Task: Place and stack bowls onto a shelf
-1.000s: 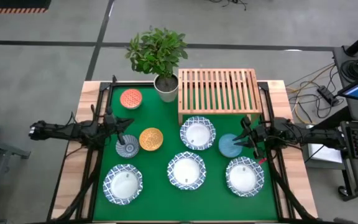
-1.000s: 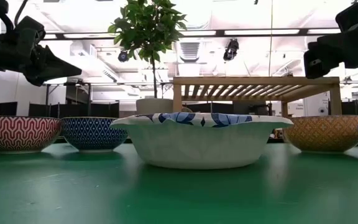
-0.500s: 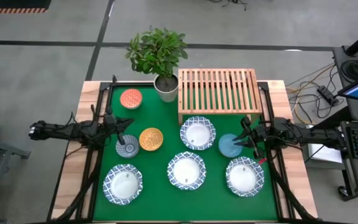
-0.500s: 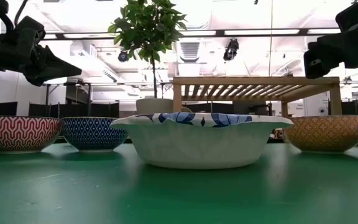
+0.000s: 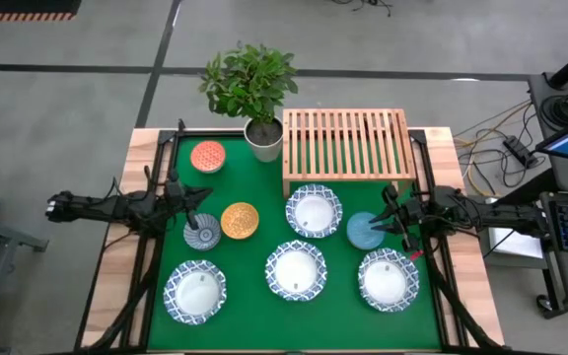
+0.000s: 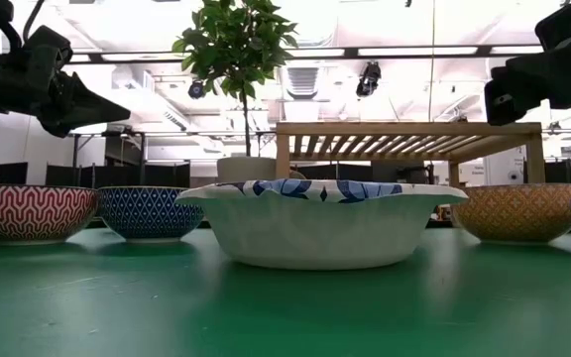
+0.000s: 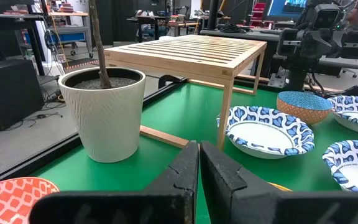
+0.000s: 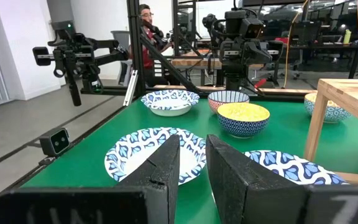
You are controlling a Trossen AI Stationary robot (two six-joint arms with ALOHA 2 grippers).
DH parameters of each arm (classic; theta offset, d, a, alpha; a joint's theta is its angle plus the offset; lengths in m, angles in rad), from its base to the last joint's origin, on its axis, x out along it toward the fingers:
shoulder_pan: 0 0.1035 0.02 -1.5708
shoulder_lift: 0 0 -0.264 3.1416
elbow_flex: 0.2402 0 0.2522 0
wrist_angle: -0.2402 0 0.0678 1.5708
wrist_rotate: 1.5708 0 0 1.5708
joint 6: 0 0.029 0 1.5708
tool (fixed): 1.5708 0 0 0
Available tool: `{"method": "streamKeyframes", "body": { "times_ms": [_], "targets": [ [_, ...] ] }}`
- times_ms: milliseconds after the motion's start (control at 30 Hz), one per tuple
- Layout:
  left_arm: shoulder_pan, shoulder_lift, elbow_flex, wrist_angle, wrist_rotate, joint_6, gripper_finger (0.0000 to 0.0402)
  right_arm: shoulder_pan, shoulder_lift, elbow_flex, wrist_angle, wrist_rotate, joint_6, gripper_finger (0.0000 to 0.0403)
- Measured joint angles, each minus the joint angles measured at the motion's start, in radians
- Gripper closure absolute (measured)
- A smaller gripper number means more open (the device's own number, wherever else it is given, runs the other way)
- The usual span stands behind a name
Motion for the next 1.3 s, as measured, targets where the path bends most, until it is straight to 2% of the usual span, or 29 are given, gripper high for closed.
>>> {"method": "streamKeyframes", "body": {
  "times_ms": [1067,1200,1300],
  "targets": [
    [0.0,0.0,0.0,0.0,0.0,0.0,0.0402,0.0,0.0,0.0,0.001,0.003,0.034,0.0335],
    [0.0,0.0,0.0,0.0,0.0,0.0,0.0402,0.0,0.0,0.0,0.006,0.099,0.048,0.0335],
    [0.0,0.0,0.0,0.0,0.0,0.0,0.0402,0.0,0.0,0.0,0.066,0.175,0.189,0.0335]
  ]
}}
